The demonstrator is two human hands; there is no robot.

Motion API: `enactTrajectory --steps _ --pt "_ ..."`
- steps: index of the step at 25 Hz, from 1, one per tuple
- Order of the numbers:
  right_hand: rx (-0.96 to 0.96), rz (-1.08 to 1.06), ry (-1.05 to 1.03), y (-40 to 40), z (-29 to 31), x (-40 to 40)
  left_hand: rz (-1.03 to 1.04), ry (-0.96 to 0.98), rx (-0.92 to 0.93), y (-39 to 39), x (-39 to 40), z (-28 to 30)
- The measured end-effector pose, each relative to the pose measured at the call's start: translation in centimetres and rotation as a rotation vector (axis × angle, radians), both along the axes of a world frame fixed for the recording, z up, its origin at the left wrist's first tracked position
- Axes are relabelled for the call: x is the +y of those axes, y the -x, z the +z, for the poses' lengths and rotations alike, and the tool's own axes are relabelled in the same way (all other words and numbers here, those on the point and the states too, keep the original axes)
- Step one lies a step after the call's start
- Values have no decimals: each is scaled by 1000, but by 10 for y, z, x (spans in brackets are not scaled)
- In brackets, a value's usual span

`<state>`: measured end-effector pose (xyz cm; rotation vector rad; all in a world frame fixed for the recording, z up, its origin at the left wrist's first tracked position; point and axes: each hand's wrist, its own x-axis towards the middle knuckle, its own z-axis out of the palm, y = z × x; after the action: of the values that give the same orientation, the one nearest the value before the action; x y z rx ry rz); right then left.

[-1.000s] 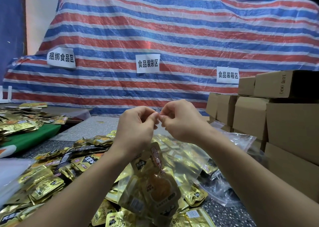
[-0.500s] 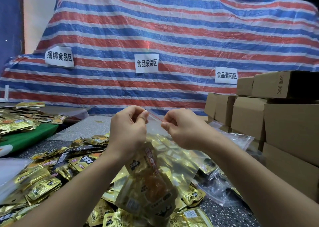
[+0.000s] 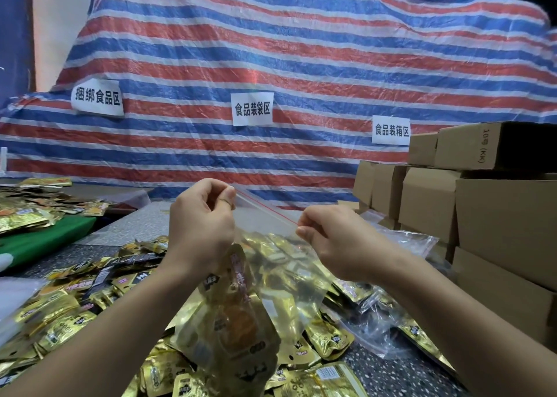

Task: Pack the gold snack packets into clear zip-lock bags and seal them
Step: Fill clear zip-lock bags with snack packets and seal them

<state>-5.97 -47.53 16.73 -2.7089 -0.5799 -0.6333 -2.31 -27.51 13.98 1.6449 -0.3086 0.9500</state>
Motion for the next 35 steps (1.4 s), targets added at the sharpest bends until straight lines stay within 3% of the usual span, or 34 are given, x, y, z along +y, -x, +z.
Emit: enactTrajectory --steps 11,15,22,26,30,35 --pt "-46 26 96 -3 -1 -13 50 -3 -26 -7 9 5" --pt "-46 107 16 -7 -3 -17 33 4 -11 -10 10 6" --pt "67 145 -79 -8 -5 -26 -127 -43 62 -15 10 8" --pt "49 122 -65 -12 -9 -25 -249 36 206 -20 8 -2" --pt "17 104 -66 -17 -11 -26 -534 74 389 -20 19 -15" --pt "11 105 -109 -18 -7 -31 -418 13 346 -22 15 -17"
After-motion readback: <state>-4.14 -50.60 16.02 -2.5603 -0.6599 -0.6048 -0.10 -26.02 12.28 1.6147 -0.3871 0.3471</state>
